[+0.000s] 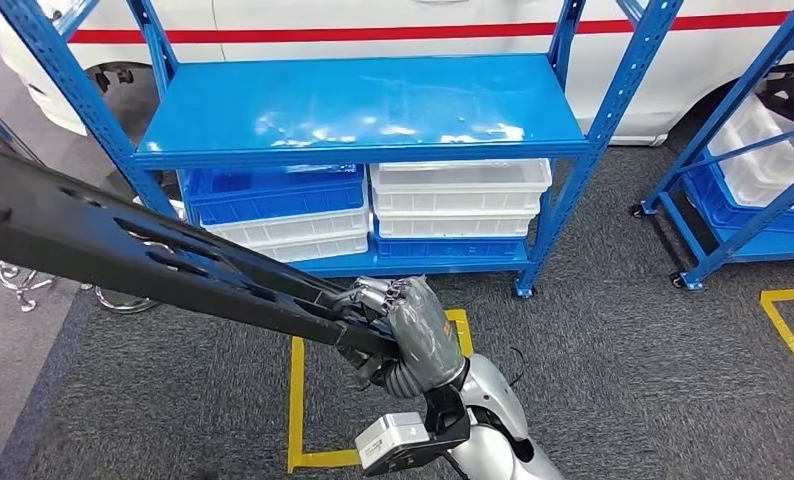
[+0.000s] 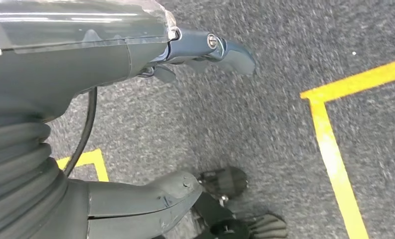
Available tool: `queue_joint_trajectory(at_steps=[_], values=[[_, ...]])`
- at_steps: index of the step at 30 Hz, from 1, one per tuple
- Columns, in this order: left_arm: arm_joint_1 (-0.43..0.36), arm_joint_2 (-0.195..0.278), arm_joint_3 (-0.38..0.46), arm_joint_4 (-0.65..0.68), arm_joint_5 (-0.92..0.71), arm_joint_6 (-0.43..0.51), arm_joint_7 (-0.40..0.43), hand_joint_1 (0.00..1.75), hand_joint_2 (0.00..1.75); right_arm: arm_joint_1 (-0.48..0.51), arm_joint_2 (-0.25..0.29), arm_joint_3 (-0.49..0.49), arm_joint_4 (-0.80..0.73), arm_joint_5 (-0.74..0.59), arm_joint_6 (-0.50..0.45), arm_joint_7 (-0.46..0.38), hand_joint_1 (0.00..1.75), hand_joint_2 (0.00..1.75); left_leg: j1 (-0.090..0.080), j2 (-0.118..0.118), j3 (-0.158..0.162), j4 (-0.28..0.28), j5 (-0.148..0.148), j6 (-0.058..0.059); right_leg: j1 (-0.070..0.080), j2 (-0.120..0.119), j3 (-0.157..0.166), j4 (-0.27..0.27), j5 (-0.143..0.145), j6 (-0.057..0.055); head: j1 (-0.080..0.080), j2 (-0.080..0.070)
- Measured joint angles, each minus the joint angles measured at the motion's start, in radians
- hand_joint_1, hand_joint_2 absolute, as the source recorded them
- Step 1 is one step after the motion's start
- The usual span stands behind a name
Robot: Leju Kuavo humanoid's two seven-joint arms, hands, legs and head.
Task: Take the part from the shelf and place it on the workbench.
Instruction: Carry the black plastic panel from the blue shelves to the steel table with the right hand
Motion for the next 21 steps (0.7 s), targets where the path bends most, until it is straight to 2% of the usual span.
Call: queue_joint_trajectory(at_steps=[1,3,4,5,6,8,9,10,11,13,14,15,16,18,19,20,21], values=[[-0.001,0.000,0.000,0.000,0.000,0.000,0.000,0.00,1.75,0.000,0.000,0.000,0.000,0.000,0.000,0.000,1.75,1.75,0.002,0.002,-0.010,-0.003,0.013,0.006,-0.002,0.002,-0.018,0.045,-0.046,0.005,0.000,0.000],[-0.002,0.000,0.000,0.000,0.000,0.000,0.000,0.00,1.75,0.000,-0.001,0.000,0.000,0.000,0.000,0.001,1.75,1.75,0.002,0.003,-0.036,-0.002,0.033,0.010,-0.007,0.004,-0.057,0.176,-0.140,0.013,0.000,0.000],[-0.001,0.000,0.000,0.000,0.000,0.000,0.000,0.00,1.75,0.001,-0.002,0.000,0.001,0.000,0.000,0.001,1.75,1.75,0.001,0.004,-0.050,-0.001,0.043,0.008,-0.010,0.004,-0.067,0.232,-0.165,0.017,0.000,0.000],[-0.001,0.000,0.001,0.000,-0.001,0.000,0.000,0.00,1.75,0.001,-0.002,0.000,0.003,0.000,0.000,0.001,1.75,1.75,0.001,0.004,-0.063,0.000,0.052,0.007,-0.012,0.004,-0.059,0.256,-0.166,0.019,0.000,0.000],[0.000,0.000,0.001,0.000,-0.001,0.000,0.000,0.00,1.75,0.001,-0.003,0.000,0.004,0.000,0.000,0.001,1.75,1.75,0.002,0.004,-0.076,0.002,0.061,0.004,-0.015,0.004,-0.034,0.245,-0.150,0.021,0.000,0.000],[0.000,0.000,0.001,0.000,-0.001,0.000,0.000,0.00,1.75,-0.001,-0.003,0.000,0.005,0.000,0.000,0.001,1.75,1.75,0.002,0.004,-0.099,0.008,0.076,-0.004,-0.020,0.004,0.071,0.126,-0.112,0.020,0.000,0.000],[0.000,-0.001,0.001,0.000,-0.001,0.000,0.000,0.00,1.75,-0.002,-0.003,0.000,0.005,0.000,0.001,0.001,1.75,1.75,0.001,0.004,-0.108,0.012,0.082,-0.010,-0.019,0.005,0.124,0.054,-0.108,0.017,0.000,0.000],[0.000,-0.001,0.001,0.000,-0.001,0.000,0.000,0.00,1.75,-0.004,-0.002,0.000,0.005,0.000,0.001,0.001,1.75,1.75,0.001,0.003,-0.115,0.015,0.089,-0.016,-0.017,0.007,0.161,0.000,-0.109,0.011,0.000,0.000],[0.000,-0.001,0.001,0.000,-0.001,0.000,-0.001,0.00,1.75,-0.005,-0.002,0.001,0.006,0.000,0.001,0.001,1.75,1.75,0.000,0.003,-0.119,0.017,0.096,-0.023,-0.014,0.008,0.177,-0.029,-0.113,0.005,-0.001,0.000],[0.000,-0.001,0.001,0.000,-0.001,0.000,-0.001,0.00,1.75,-0.007,-0.002,0.001,0.007,-0.001,0.002,0.001,1.75,1.75,0.003,0.003,-0.125,0.016,0.109,-0.037,-0.010,0.009,0.169,-0.038,-0.103,-0.013,-0.001,0.000],[0.001,-0.001,0.001,0.000,-0.001,0.000,-0.001,0.00,1.75,-0.007,-0.001,0.001,0.007,-0.001,0.003,0.001,1.75,1.75,0.005,0.002,-0.132,0.021,0.101,-0.043,-0.010,0.008,0.162,-0.041,-0.094,-0.023,-0.001,0.000],[0.002,-0.001,0.001,0.000,-0.001,0.000,0.000,0.00,1.75,-0.007,-0.001,0.001,0.008,-0.001,0.003,0.001,1.75,1.75,0.007,0.001,-0.142,0.040,0.077,-0.048,-0.011,0.006,0.152,-0.043,-0.084,-0.034,-0.001,0.000],[0.003,-0.001,0.001,0.000,-0.002,0.000,0.000,0.00,1.75,-0.008,0.000,0.001,0.008,-0.001,0.004,0.001,1.75,1.75,0.009,0.000,-0.157,0.078,0.035,-0.052,-0.013,0.003,0.141,-0.045,-0.072,-0.043,-0.001,0.000],[0.003,-0.002,0.001,0.001,-0.002,0.000,0.000,0.00,1.75,-0.008,0.002,0.001,0.008,-0.001,0.005,0.001,1.75,1.75,0.011,0.000,-0.193,0.206,-0.063,-0.056,-0.009,0.002,0.113,-0.043,-0.051,-0.050,-0.001,0.000],[0.003,-0.002,0.001,0.001,-0.002,0.000,0.000,0.00,1.75,-0.007,0.002,0.001,0.009,-0.001,0.005,0.001,1.75,1.75,0.011,0.000,-0.202,0.266,-0.091,-0.058,-0.006,0.001,0.098,-0.041,-0.040,-0.050,-0.001,0.000],[0.003,-0.002,0.001,0.001,-0.002,0.000,0.000,0.00,1.75,-0.007,0.002,0.001,0.010,-0.001,0.005,0.001,1.75,1.75,0.011,0.000,-0.199,0.302,-0.096,-0.057,-0.004,0.001,0.083,-0.039,-0.030,-0.050,-0.001,0.000],[0.003,-0.002,0.001,0.001,-0.002,0.000,0.000,0.00,1.75,-0.007,0.002,0.001,0.010,-0.001,0.005,0.001,1.75,1.75,0.010,0.000,-0.178,0.301,-0.081,-0.056,-0.003,0.001,0.068,-0.036,-0.021,-0.049,-0.001,0.000]])
